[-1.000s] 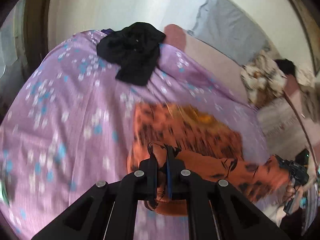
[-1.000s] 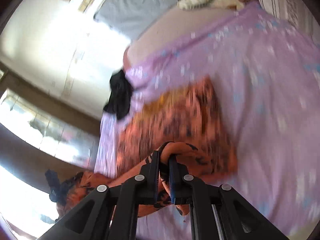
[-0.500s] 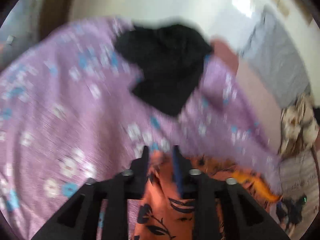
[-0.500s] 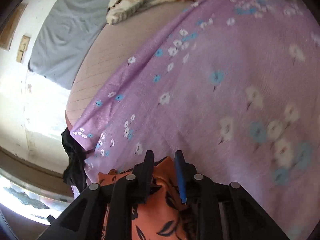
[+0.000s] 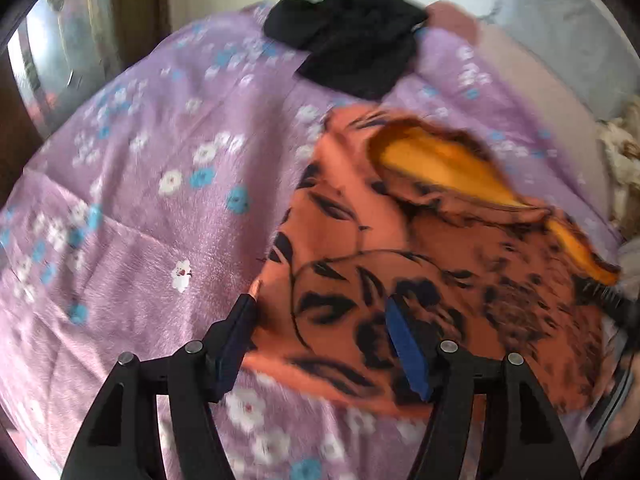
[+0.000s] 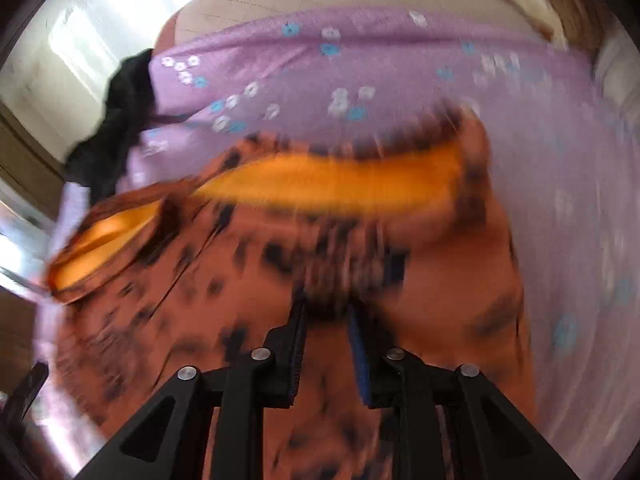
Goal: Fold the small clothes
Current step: 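Fold the dress hem up toward the collar with both tools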
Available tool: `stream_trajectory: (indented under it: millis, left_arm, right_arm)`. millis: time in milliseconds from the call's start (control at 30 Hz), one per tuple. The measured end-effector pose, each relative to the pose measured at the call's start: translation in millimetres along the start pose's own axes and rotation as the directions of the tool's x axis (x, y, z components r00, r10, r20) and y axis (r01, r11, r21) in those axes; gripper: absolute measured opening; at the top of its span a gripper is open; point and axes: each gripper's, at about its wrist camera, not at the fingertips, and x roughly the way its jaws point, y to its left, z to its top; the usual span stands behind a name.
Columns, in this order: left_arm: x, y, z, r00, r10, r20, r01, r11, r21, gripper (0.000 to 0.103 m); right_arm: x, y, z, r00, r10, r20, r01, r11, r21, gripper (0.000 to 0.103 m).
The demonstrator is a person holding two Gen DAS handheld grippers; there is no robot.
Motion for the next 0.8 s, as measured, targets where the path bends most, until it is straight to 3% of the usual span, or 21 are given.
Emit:
stream_trajectory:
  millis: [67, 100, 167, 233, 333, 367, 433, 500, 533, 633, 733, 800]
  left_arm:
    - [7.9, 10.0, 10.9, 1.0, 0.028, -0.013, -0.028, 0.999, -0.043, 0.068]
    - [6.2, 16.7, 16.2, 1.0, 0.006, -0.011, -0.007, 0.997, -0.077, 0.068]
    - [-0.6, 26.2, 24.4, 1.0, -0.02, 0.007, 0.021, 0.993, -0.114, 0.068]
    - [-8.4, 37.2, 29.9, 1.0, 0.008, 0.026, -0.005, 0.992, -0.123, 0.068]
    - [-11.9, 49.9, 30.4, 0.997, 0.074, 0.028, -0.07, 0.989, -0.132, 0.068]
    - [-10.8, 54.0, 28.4, 0.998, 0.065, 0.011, -0.063, 0.988, -0.139, 0.068]
    - [-8.1, 59.5, 25.8, 0.999, 0.038, -0.016, -0.04, 0.988, -0.146, 0.068]
    - [-6.0, 56.6, 21.5, 0.999, 0.047, -0.022, -0.049, 0.991, -0.126, 0.068]
    - [-5.5, 52.0, 20.0, 0.998, 0.051, -0.023, -0.053, 0.993, -0.105, 0.068]
    - [-1.5, 41.1, 15.2, 0.998, 0.055, -0.031, -0.056, 0.997, -0.047, 0.068]
    - [5.1, 37.3, 20.5, 0.998, 0.04, -0.04, -0.042, 0.998, -0.048, 0.068]
    - [4.8, 33.4, 24.6, 0.999, 0.027, -0.031, -0.028, 0.999, -0.044, 0.068]
  right_arm:
    - [12.6, -4.9, 29.8, 0.996, -0.088, 0.014, 0.087, 0.994, 0.059, 0.023]
    - [12.6, -5.6, 40.9, 0.997, -0.075, 0.021, 0.073, 0.991, 0.108, 0.023]
    - [-2.7, 6.7, 48.1, 0.997, 0.011, 0.079, -0.021, 0.991, 0.134, 0.025]
    - [-21.8, 45.9, 36.9, 0.983, 0.153, 0.096, -0.157, 0.987, 0.032, 0.025]
    - [-22.5, 119.2, -7.9, 0.943, 0.325, -0.071, -0.332, 0.934, -0.133, 0.025]
    - [-16.3, 140.0, -23.2, 0.93, 0.344, -0.132, -0.363, 0.916, -0.169, 0.025]
    - [1.4, 177.4, -41.1, 0.926, 0.328, -0.189, -0.365, 0.904, -0.224, 0.025]
    - [14.7, 205.8, -34.4, 0.95, 0.289, -0.117, -0.311, 0.909, -0.278, 0.025]
    - [20.4, 214.3, -26.3, 0.952, 0.291, -0.1, -0.307, 0.909, -0.281, 0.025]
    - [51.1, 240.1, 14.3, 0.968, 0.248, -0.045, -0.252, 0.944, -0.215, 0.025]
    - [44.7, 228.9, 48.8, 0.96, 0.269, 0.079, -0.267, 0.963, -0.041, 0.025]
    - [27.2, 215.6, 51.6, 0.947, 0.296, 0.127, -0.297, 0.955, -0.007, 0.025]
